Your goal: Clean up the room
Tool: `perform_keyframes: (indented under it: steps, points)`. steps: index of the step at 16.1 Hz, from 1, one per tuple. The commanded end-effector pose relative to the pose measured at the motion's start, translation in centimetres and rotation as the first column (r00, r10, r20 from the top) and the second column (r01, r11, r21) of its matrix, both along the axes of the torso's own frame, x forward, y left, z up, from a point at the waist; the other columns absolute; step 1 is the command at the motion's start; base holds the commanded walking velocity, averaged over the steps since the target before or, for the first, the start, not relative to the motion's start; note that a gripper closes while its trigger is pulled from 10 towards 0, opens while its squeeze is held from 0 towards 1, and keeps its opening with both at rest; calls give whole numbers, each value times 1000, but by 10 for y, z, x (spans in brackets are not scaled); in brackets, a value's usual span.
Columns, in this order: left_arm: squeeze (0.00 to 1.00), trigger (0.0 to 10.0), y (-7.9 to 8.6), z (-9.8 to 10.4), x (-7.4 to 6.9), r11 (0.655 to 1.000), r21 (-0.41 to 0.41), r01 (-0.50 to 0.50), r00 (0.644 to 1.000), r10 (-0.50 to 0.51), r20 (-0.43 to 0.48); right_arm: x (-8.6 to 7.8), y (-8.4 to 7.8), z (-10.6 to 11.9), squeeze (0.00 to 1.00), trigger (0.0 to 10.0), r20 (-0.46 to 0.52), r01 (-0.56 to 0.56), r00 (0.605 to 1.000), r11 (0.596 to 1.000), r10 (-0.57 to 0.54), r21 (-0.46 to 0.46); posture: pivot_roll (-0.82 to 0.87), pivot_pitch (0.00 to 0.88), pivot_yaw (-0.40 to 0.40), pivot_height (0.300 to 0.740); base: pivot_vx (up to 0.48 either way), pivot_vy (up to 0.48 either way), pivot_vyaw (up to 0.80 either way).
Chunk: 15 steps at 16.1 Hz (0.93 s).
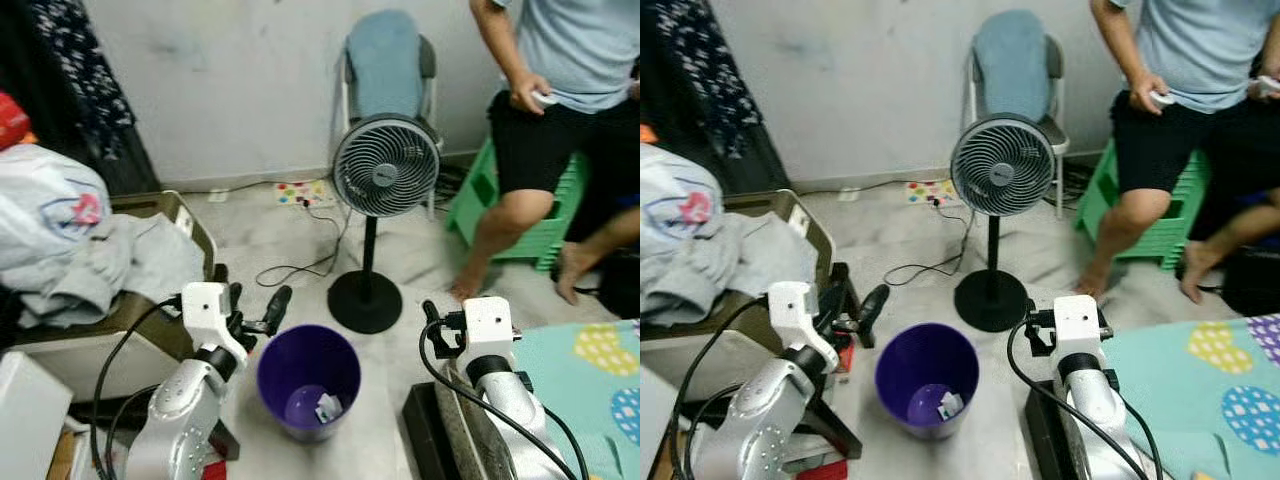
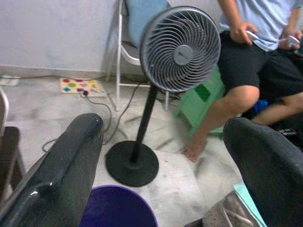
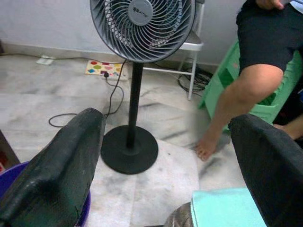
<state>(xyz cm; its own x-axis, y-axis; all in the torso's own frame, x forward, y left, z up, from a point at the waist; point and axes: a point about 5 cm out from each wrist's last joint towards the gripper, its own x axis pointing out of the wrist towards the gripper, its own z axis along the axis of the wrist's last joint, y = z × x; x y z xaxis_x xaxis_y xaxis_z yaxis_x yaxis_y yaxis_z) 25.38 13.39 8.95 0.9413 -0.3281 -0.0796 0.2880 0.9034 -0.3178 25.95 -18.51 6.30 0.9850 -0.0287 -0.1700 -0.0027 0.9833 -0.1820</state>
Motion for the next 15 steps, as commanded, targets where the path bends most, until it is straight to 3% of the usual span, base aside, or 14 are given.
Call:
perform_keyframes:
  steps: [1, 4, 15]
  points:
    - [0, 10000, 0, 1, 0, 1000, -5, 8, 1000, -8, 6, 1, -2, 2, 0, 10000, 11, 10, 1000, 1000, -10, 6, -142, 0, 77, 740, 0, 0, 0]
    - [0, 10000, -1, 2, -1, 1000, -13, 25, 1000, -25, 9, 0, -2, 2, 0, 10000, 10, 10, 1000, 1000, -10, 7, -145, 0, 78, 740, 0, 0, 0]
    - [0, 10000, -3, 1, -2, 999, -17, 42, 999, -42, 5, -1, -1, 1, 0, 10000, 3, 10, 1000, 1000, -10, 10, -144, 0, 77, 740, 0, 0, -790]
